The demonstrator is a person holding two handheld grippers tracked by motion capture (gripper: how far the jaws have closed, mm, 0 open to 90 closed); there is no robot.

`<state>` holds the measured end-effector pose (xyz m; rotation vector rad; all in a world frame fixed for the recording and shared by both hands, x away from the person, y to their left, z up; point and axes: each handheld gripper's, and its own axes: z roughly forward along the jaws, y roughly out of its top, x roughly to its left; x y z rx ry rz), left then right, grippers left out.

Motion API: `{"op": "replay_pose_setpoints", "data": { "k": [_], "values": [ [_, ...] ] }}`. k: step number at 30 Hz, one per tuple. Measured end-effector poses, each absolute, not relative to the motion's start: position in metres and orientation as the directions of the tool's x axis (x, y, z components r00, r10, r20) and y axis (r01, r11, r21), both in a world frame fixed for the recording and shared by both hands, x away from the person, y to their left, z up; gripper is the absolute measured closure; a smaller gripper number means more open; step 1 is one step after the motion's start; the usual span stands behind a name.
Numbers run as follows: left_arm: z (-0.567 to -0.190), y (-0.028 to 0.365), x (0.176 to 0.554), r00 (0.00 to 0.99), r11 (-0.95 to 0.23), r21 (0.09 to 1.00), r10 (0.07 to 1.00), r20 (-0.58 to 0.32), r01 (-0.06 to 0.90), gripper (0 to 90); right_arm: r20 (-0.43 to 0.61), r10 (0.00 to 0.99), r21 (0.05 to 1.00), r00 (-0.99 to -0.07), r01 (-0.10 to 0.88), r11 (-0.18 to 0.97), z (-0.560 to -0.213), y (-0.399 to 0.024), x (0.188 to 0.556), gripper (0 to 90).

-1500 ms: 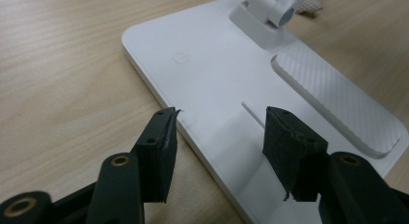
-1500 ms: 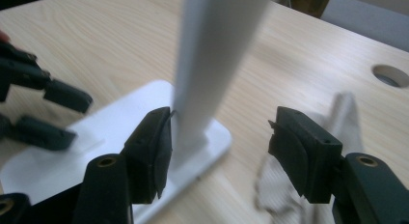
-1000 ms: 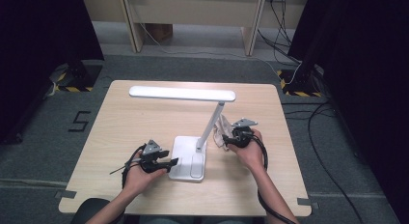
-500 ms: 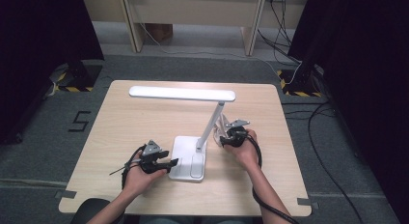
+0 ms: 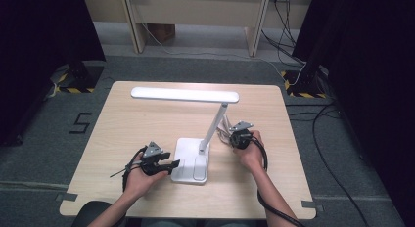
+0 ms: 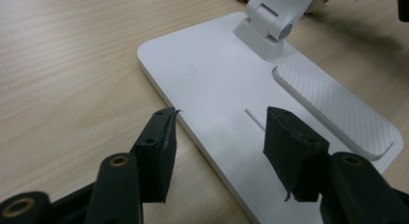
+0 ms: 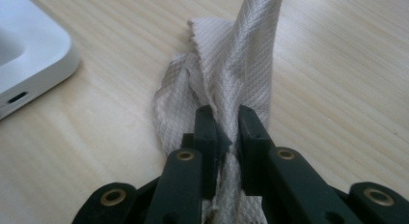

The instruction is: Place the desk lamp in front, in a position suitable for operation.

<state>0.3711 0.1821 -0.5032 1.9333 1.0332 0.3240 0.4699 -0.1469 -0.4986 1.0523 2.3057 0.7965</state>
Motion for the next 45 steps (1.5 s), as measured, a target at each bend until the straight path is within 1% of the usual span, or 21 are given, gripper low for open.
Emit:
{"op": "replay_pose_setpoints", "data": {
  "k": [5, 12, 18, 25, 28, 40, 45],
  "values": [
    [-0.496, 0.178, 0.368, 0.638, -0.262, 0.824, 0.756, -0.149, 0.503, 45.0, -0.181, 0.766, 0.664, -0.617, 0.498, 0.558, -0.489, -0.15, 0.456, 82.1],
    [-0.489, 0.168, 0.364, 0.688, -0.298, 0.837, 0.715, -0.123, 0.458, 45.5, -0.162, 0.74, 0.657, -0.653, 0.488, 0.575, -0.473, -0.164, 0.423, 82.2],
    [-0.484, 0.161, 0.361, 0.717, -0.352, 0.841, 0.695, -0.06, 0.411, 42.3, -0.154, 0.713, 0.646, -0.684, 0.477, 0.596, -0.464, -0.169, 0.398, 82.2],
    [-0.48, 0.152, 0.357, 0.763, -0.381, 0.844, 0.644, -0.052, 0.379, 39.6, -0.153, 0.672, 0.646, -0.725, 0.441, 0.623, -0.458, -0.16, 0.373, 82.2],
    [-0.478, 0.146, 0.355, 0.792, -0.407, 0.842, 0.609, -0.038, 0.354, 39.2, -0.152, 0.653, 0.642, -0.742, 0.428, 0.636, -0.457, -0.153, 0.364, 82.2],
    [-0.472, 0.153, 0.352, 0.792, -0.379, 0.858, 0.609, -0.05, 0.346, 37.7, -0.154, 0.573, 0.628, -0.805, 0.368, 0.685, -0.452, -0.132, 0.337, 82.2],
    [-0.467, 0.156, 0.35, 0.79, -0.36, 0.868, 0.61, -0.058, 0.342, 37.5, -0.156, 0.54, 0.628, -0.827, 0.339, 0.701, -0.452, -0.122, 0.334, 82.2]
  ]
}}
